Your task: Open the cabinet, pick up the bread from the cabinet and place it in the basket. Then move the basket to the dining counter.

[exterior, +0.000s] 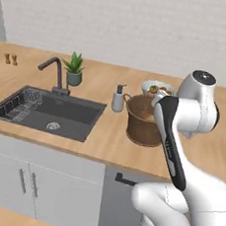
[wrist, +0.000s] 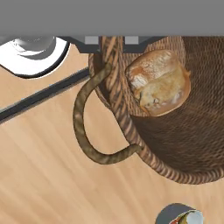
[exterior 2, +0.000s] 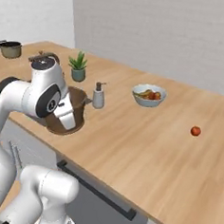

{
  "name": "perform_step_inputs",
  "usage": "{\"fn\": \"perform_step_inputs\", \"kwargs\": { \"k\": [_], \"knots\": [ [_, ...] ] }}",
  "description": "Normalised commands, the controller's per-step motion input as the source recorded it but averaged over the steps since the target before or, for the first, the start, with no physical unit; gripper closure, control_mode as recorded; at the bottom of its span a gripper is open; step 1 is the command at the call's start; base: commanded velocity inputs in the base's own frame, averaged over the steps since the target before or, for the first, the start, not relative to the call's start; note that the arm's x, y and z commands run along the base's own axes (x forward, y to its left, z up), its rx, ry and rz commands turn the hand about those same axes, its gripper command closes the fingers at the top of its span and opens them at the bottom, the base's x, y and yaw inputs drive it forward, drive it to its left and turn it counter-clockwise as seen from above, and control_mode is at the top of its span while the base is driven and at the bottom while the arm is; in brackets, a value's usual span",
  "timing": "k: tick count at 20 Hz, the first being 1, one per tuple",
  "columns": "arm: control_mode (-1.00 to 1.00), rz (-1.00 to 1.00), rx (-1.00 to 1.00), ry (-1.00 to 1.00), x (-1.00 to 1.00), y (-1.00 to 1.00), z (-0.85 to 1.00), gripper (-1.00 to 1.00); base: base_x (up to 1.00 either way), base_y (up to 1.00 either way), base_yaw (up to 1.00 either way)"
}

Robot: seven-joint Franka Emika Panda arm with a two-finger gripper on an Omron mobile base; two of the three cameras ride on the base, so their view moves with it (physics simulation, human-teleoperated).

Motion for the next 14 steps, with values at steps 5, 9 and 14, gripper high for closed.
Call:
{"fn": "perform_step_inputs", "kwargs": {
  "k": [5,9,14],
  "knots": [
    [1.00,0.00,0.00,0.00,0.00,0.00,0.00,1.00,-0.24,-0.21,-0.77],
    [1.00,0.00,0.00,0.00,0.00,0.00,0.00,1.00,-0.21,-0.79,-0.45],
    [1.00,0.00,0.00,0.00,0.00,0.00,0.00,1.00,-0.42,-1.00,-0.19]
  ]
}}
